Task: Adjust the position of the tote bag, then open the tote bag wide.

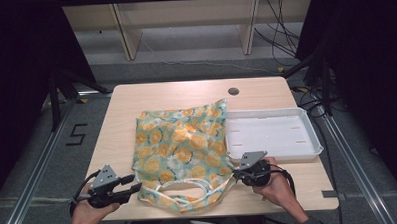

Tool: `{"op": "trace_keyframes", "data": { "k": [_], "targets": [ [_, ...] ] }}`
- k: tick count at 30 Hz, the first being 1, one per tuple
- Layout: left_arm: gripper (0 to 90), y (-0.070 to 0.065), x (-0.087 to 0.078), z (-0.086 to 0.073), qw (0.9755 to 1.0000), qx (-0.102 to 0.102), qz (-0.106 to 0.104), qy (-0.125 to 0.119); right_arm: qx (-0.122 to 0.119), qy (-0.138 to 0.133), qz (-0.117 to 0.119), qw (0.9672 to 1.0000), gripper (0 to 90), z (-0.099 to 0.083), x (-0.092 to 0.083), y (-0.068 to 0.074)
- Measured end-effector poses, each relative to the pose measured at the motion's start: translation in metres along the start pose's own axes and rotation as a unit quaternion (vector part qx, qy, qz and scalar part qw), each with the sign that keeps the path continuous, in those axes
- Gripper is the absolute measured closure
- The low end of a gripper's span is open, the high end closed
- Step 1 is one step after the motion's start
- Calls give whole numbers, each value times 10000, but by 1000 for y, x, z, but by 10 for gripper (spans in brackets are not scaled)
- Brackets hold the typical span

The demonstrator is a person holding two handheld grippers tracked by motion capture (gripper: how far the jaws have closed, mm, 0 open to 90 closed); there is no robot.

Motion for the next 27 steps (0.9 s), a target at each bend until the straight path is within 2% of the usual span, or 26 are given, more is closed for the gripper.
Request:
{"op": "trace_keyframes", "data": {
  "k": [1, 2, 4, 7, 8, 12, 13, 14, 15, 16, 19, 20, 21, 22, 23, 25, 26, 27],
  "targets": [
    [536, 0, -1, 0, 10000, 45, 10, 64, 0, -24, -21, 10000, 827, 0, 0, -1],
    [514, 2, -1, 1, 9996, 227, 37, 167, -17, -30, -42, 10000, 818, 0, 0, -1],
    [496, 2, -2, 0, 9994, 245, 30, 224, 6, -51, -53, 10000, 800, 1, -1, 0],
    [478, 2, -2, 0, 9995, 224, 45, 220, -11, -68, -72, 10000, 782, 1, -2, 0],
    [471, -1, 1, 1, 9999, 77, 41, 49, -114, -105, -51, 9999, 766, 2, -1, 0],
    [460, -2, 0, 0, 9999, 20, 48, 104, -94, -69, -37, 9999, 745, 2, -1, 2],
    [458, -2, 0, -1, 9999, 35, 58, 109, -122, -73, -45, 9999, 744, 3, -1, 2],
    [457, 0, -2, -1, 9994, 200, 93, 261, -254, -111, -26, 9996, 740, 3, 0, 1],
    [456, 1, -2, -1, 9994, 239, 88, 245, -197, -83, -81, 9997, 734, 3, 0, 1],
    [454, 1, -2, -1, 9994, 230, 87, 250, -152, -65, -3, 9999, 722, 4, -1, 4],
    [449, 1, -1, -2, 9995, 242, 65, 181, -173, -52, 8, 9998, 707, 5, 0, 5],
    [449, 1, -2, -2, 9995, 238, 78, 215, -281, -104, -4, 9996, 686, 5, 1, 4],
    [449, 1, -2, -2, 9994, 242, 77, 244, -281, -104, -4, 9996, 686, 5, 1, 4],
    [447, -1, 0, -2, 9999, 67, 43, 141, -172, -77, 45, 9998, 678, 6, 0, 6],
    [446, 1, -2, -3, 9994, 213, 67, 277, -262, -141, 84, 9995, 672, 7, 0, 6],
    [446, 1, -2, -3, 9993, 224, 71, 277, -307, -161, 101, 9993, 671, 8, 1, 6],
    [446, -1, 0, -3, 9999, 35, 60, 116, -429, -201, 119, 9988, 662, 10, 1, 7],
    [446, -1, 0, -3, 9999, 35, 60, 116, -429, -201, 119, 9988, 662, 10, 1, 7]
  ]
}}
Point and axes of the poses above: each handheld gripper's, and its own axes: x roughly forward along the jaws, z roughly out of its top, y roughly to its left, the point moved 4 cm from there along x, roughly forward along the jaws, and after that the axes turned 11 degrees about -x, right-handed, at the moved point
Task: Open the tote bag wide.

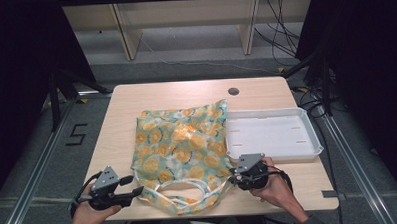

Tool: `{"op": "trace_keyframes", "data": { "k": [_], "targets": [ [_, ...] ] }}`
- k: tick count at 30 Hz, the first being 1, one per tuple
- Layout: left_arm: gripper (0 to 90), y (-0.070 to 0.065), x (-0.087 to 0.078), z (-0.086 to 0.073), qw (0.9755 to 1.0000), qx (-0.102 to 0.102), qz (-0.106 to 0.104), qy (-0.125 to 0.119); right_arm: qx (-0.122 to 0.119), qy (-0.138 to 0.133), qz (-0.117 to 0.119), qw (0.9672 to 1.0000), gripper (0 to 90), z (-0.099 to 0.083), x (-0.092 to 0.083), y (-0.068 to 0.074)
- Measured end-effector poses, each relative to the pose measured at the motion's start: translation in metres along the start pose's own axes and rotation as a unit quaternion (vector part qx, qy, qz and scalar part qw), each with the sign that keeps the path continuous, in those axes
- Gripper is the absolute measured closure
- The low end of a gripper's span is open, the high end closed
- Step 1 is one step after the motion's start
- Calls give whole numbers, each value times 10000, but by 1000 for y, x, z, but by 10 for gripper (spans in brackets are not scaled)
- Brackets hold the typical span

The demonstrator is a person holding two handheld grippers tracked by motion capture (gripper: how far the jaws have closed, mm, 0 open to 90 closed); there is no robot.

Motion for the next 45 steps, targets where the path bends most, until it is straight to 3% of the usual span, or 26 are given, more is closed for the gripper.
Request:
{"op": "trace_keyframes", "data": {
  "k": [6, 7, 10, 11, 12, 13, 15, 17, 19, 20, 23, 26, 28, 30, 31, 33, 34, 35, 37, 38, 40, 41, 42, 43, 44, 45],
  "targets": [
    [449, 1, 1, -1, 10000, 40, -5, -25, -122, -24, 16, 9999, 650, 4, 1, 5],
    [449, 3, -3, -3, 9995, 216, 21, 219, -205, -21, 66, 9998, 646, 7, 1, 7],
    [449, 2, -3, -3, 9997, 198, 37, 152, -249, -27, 91, 9996, 642, 9, 3, 10],
    [449, 2, -3, -3, 9997, 206, 33, 142, -383, -57, 113, 9992, 643, 10, 4, 10],
    [450, 2, -2, -3, 9998, 177, 27, 105, -318, -29, 145, 9994, 649, 10, 4, 12],
    [450, -1, 0, -4, 10000, 0, -6, 49, -412, -16, 105, 9991, 695, 12, 3, 13],
    [451, -2, 1, -4, 10000, -22, -27, -36, -470, -45, 125, 9988, 735, 12, 3, 14],
    [450, 1, -2, -3, 9995, 257, 37, 205, -696, -94, 191, 9973, 800, 14, 3, 15],
    [451, -1, 1, -3, 9999, 126, -2, 52, -811, -152, 256, 9963, 873, 15, 2, 16],
    [451, -3, 2, -4, 10000, -20, -19, 11, -811, -152, 256, 9963, 873, 15, 2, 16],
    [451, -2, 1, -3, 9999, 100, -13, 19, -695, -186, 233, 9971, 900, 15, 0, 15],
    [451, -3, 1, -4, 10000, 35, 8, 11, -748, -244, 215, 9967, 900, 16, -1, 13],
    [450, -3, 1, -3, 9999, 102, -14, -7, -649, -350, 244, 9970, 900, 17, -2, 12],
    [450, -1, -1, -3, 9995, 274, -32, 163, -506, -416, 213, 9976, 900, 19, -4, 12],
    [449, -5, 2, -4, 10000, 1, -56, -27, -519, -559, 225, 9968, 900, 22, -5, 9],
    [446, -3, 1, -4, 9995, 295, -43, 85, -367, -646, 187, 9971, 900, 25, -7, 8],
    [442, -6, 3, -4, 10000, 51, -43, 7, -403, -715, 222, 9964, 900, 27, -7, 6],
    [441, -6, 3, -4, 10000, 51, -43, 7, -403, -715, 222, 9964, 900, 27, -7, 6],
    [440, -4, 1, -5, 9994, 292, -62, 170, -383, -801, 189, 9959, 900, 29, -8, 4],
    [435, -4, 1, -4, 9991, 382, -49, 179, -201, -829, 162, 9962, 900, 30, -9, 2],
    [430, -4, 2, -3, 9992, 368, -22, 133, -269, -889, 172, 9955, 900, 31, -9, 0],
    [426, -7, 4, -2, 9998, 192, -78, 6, -84, -885, 152, 9959, 900, 32, -10, 0],
    [423, -6, 3, -4, 9994, 329, -29, 139, -152, -943, 161, 9953, 900, 34, -10, -3],
    [418, -10, 6, -4, 9999, 135, -82, -19, -82, -1024, 133, 9946, 900, 37, -11, -6],
    [414, -10, 6, -4, 9999, 135, -82, -19, -81, -1065, 124, 9942, 900, 39, -11, -8],
    [414, -6, 4, -4, 9992, 366, 16, 156, -81, -1065, 124, 9942, 900, 39, -11, -8]
  ]
}}
Point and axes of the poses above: each handheld gripper's, and its own axes: x roughly forward along the jaws, z roughly out of its top, y roughly to its left, the point moved 4 cm from there along x, roughly forward along the jaws, and after that the axes turned 11 degrees about -x, right-handed, at the moved point
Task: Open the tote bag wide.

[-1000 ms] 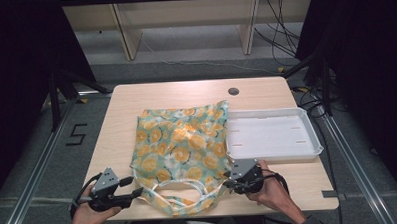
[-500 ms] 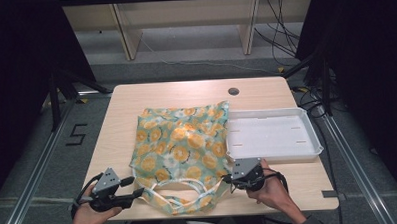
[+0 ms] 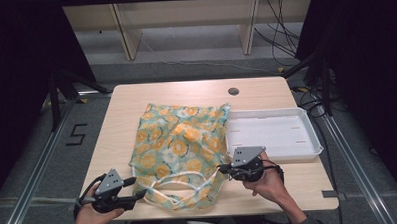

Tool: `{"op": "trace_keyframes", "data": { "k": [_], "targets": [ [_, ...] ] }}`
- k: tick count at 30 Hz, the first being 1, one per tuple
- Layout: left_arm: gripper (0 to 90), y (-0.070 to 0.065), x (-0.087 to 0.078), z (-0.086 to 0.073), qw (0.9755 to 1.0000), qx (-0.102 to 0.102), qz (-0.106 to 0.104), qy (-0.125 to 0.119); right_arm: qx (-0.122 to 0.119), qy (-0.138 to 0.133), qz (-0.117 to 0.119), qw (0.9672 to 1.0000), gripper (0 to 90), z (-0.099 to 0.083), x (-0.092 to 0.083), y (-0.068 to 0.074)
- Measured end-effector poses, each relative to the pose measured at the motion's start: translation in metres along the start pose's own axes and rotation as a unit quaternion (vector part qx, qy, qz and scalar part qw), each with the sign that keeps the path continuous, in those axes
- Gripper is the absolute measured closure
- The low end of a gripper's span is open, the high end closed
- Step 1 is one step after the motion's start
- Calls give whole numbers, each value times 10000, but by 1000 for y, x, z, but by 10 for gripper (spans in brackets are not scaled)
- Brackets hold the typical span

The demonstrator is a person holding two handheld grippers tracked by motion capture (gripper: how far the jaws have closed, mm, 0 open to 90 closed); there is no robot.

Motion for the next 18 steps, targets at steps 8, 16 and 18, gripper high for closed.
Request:
{"op": "trace_keyframes", "data": {
  "k": [8, 16, 18],
  "targets": [
    [391, -2, 2, 1, 9999, 119, -56, -33, 92, -154, -111, 9998, 900, 9, 4, -12],
    [371, -6, 6, 0, 9999, 134, -24, -25, 440, -317, -142, 9984, 900, 19, 6, -25],
    [368, -8, 6, 0, 10000, 54, -48, -9, 454, -306, -158, 9984, 900, 21, 7, -28]
  ]
}}
Point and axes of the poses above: each handheld gripper's, and its own axes: x roughly forward along the jaws, z roughly out of its top, y roughly to its left, the point moved 4 cm from there along x, roughly forward along the jaws, and after that the axes turned 11 degrees about -x, right-handed, at the moved point
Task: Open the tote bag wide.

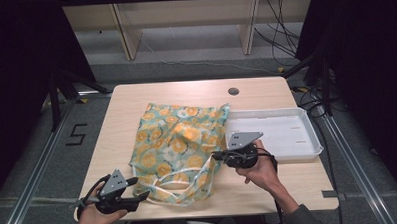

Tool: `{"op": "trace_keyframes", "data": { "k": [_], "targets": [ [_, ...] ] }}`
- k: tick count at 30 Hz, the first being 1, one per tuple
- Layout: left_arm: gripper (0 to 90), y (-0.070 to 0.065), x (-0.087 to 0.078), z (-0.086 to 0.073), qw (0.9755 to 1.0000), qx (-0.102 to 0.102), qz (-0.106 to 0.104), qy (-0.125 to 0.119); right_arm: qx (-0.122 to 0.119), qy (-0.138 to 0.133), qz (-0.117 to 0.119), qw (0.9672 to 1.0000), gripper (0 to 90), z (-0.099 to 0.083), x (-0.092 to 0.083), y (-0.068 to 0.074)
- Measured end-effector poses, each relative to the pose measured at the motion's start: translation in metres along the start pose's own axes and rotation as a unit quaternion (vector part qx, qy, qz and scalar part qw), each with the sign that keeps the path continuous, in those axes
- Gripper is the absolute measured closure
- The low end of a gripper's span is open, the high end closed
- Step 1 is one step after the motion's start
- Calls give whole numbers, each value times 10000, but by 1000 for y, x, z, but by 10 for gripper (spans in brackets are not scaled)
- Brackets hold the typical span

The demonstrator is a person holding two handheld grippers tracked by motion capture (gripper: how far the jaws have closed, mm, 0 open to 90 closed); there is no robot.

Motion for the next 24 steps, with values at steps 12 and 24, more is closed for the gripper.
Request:
{"op": "trace_keyframes", "data": {
  "k": [12, 24],
  "targets": [
    [361, -1, 0, 3, 9996, 285, 30, -65, 165, -105, -195, 9996, 900, 8, 7, -16],
    [360, -4, 30, 2, 9964, 741, 194, 370, 355, -114, -228, 9990, 900, 10, 9, -23]
  ]
}}
Point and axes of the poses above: each handheld gripper's, and its own axes: x roughly forward along the jaws, z roughly out of its top, y roughly to its left, the point moved 4 cm from there along x, roughly forward along the jaws, and after that the axes turned 11 degrees about -x, right-handed, at the moved point
